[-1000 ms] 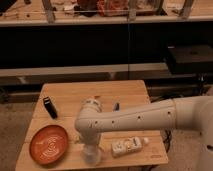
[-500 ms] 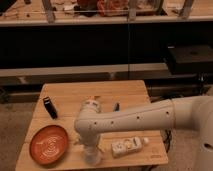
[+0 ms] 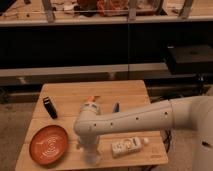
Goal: Place the ceramic cup over the eraser
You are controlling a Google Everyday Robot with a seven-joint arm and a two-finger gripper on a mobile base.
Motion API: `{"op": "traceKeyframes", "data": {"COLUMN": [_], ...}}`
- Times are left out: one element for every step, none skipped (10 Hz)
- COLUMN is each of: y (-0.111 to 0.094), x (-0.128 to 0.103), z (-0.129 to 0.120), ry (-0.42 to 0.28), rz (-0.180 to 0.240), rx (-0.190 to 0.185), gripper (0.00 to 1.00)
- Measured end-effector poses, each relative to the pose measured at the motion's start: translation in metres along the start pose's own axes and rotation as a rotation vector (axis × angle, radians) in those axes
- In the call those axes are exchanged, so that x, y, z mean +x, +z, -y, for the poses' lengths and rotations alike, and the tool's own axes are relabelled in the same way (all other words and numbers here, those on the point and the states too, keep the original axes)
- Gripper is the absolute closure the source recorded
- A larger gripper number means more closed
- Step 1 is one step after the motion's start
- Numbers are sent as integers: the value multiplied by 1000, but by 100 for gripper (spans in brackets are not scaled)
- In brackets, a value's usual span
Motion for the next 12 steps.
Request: {"op": "traceKeyframes", "data": {"y": [1, 2, 3, 3, 3, 2, 2, 0, -10, -23, -37, -47], "x": [-1, -1, -3, -3, -3, -3, -3, -4, -2, 0, 1, 2], "z": [0, 1, 3, 4, 4, 4, 5, 3, -5, -11, -15, -16], "ry": [-5, -9, -15, -17, -16, -17, -17, -15, 9, 29, 44, 59], "rz": [6, 10, 15, 17, 17, 17, 18, 16, 4, -3, -9, -15], "rx": [2, 3, 3, 2, 2, 3, 6, 8, 15, 31, 41, 51], "gripper": [63, 72, 84, 93, 99, 100, 100, 100, 100, 100, 100, 100]}}
